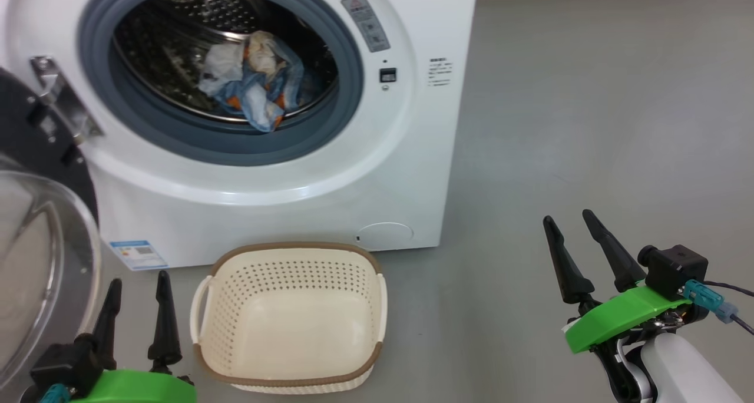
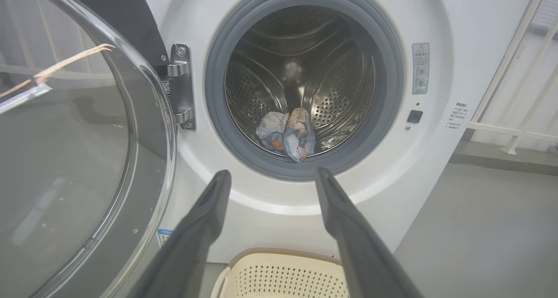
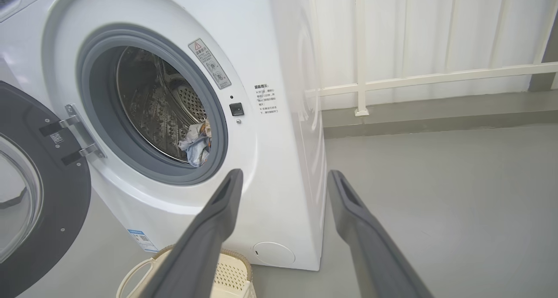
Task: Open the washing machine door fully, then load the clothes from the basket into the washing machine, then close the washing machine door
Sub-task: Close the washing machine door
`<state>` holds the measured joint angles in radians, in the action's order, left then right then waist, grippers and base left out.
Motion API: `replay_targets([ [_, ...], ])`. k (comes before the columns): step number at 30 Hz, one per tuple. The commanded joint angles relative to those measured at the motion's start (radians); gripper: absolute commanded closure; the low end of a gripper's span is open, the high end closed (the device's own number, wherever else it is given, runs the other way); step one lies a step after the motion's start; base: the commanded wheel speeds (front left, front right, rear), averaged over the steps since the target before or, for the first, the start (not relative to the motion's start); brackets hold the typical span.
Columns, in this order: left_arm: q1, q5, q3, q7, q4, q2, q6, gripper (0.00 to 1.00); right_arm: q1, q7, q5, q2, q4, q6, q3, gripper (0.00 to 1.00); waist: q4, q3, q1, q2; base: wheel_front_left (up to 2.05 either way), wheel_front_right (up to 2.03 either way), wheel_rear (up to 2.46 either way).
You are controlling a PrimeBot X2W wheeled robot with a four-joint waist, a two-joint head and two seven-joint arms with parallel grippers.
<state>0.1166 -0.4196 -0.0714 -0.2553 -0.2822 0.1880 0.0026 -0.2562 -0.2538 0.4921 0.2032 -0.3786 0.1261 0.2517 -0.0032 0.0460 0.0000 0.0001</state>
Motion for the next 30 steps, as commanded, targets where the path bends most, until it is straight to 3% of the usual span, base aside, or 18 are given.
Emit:
replay_targets([
  [1,0.022,0.014,0.034,-0.006,0.017,0.018,0.009,0.00,-0.003,-0.008,-0.001,0.009,0.019,0.005,0.016,0.00,0.032,-0.010,0.0000,-0.0001,0.00,0.00,0.00],
  [30,-0.009,0.026,0.004,0.038,0.048,0.014,0.084,0.00,0.004,-0.008,0.026,0.004,-0.001,0.005,0.078,0.00,0.376,-0.049,0.0000,-0.0001,0.00,0.00,0.00],
])
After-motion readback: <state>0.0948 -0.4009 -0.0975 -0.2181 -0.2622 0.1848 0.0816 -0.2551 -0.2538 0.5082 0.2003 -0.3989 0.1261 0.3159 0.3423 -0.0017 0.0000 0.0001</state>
